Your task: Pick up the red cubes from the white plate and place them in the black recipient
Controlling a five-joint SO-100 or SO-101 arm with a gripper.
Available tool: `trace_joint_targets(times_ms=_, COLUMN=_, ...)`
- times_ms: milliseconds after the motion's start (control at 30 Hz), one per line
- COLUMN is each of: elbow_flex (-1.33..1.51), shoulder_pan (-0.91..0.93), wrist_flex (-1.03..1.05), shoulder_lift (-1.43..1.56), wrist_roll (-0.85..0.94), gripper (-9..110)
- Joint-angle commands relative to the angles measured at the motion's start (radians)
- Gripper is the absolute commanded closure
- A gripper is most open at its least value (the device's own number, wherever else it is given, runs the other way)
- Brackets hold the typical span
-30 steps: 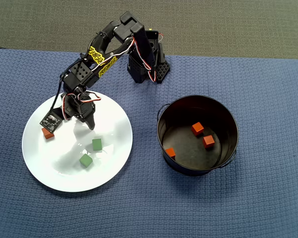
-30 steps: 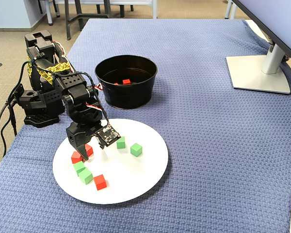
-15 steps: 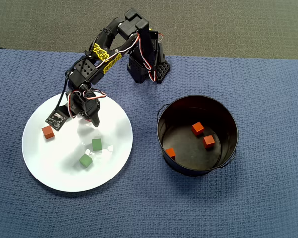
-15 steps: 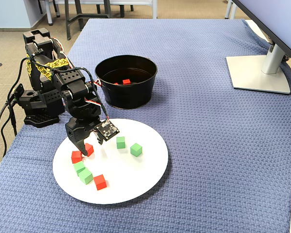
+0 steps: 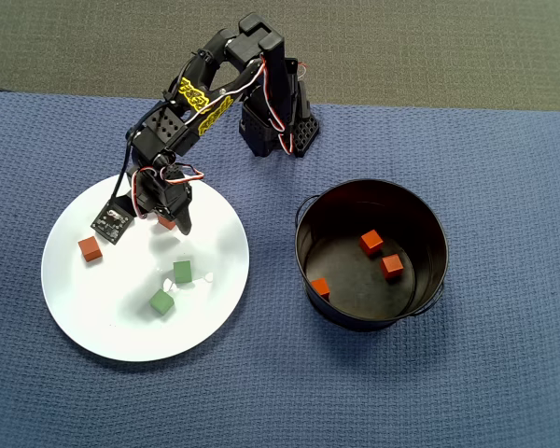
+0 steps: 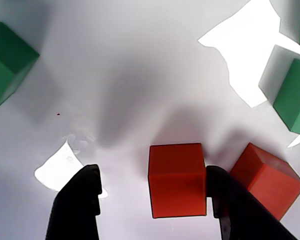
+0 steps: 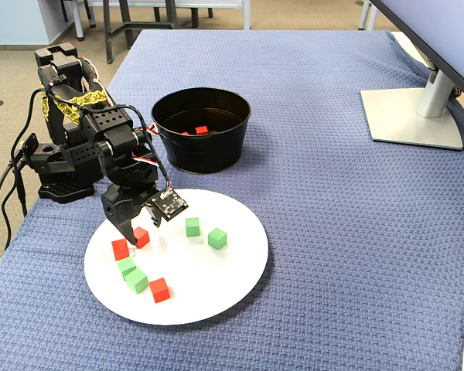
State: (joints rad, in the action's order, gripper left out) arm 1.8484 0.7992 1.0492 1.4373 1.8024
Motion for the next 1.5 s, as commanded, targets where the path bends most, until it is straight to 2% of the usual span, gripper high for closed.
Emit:
trace_joint_targets(times_ms=0, elbow_flex=0.002, shoulder_pan=-0.023, wrist_flex=0.002, shoulder_lift=0.067, wrist_roll=0.011, gripper=85)
trace_joint_targets(times_ms=167, elbow_flex=0.008, shoulder_pan=-0.023, wrist_flex=0.011, shoulder_lift=0.072, wrist_roll=0.018, gripper=86)
trace_joint_targets(times_ms=400, elbow_flex=0.006, shoulder_pan=-0.029, wrist_flex=0.0, shoulder_lift=0.072, wrist_roll=-0.005, gripper=101)
trace_joint_targets(times_ms=600, elbow_flex=-0.003, shoulder_pan=-0.054, wrist_flex=0.018, shoulder_lift=0.094, wrist_roll=-0.058, gripper=101)
trace_joint_targets(times_ms=733, elbow_flex=-0.086, shoulder_pan=-0.112, wrist_flex=0.138, shoulder_lift=0.112, wrist_roll=-0.141, gripper=101)
trace_joint_targets(times_ms=1000, elbow_flex=-0.399, shoulder_pan=-0.285, wrist_flex=0.301, shoulder_lift=0.163, wrist_roll=-0.515, gripper=101)
trace_joint_targets(times_ms=1200, elbow_flex=-0.612, shoulder_pan=-0.492, wrist_flex=0.399, shoulder_lift=0.202, wrist_roll=-0.93, gripper=102)
trace_joint_targets(times_ms=1467, elbow_flex=-0.588, shoulder_pan=-0.867, wrist_flex=0.39, shoulder_lift=0.341, wrist_roll=-1.407, gripper=102)
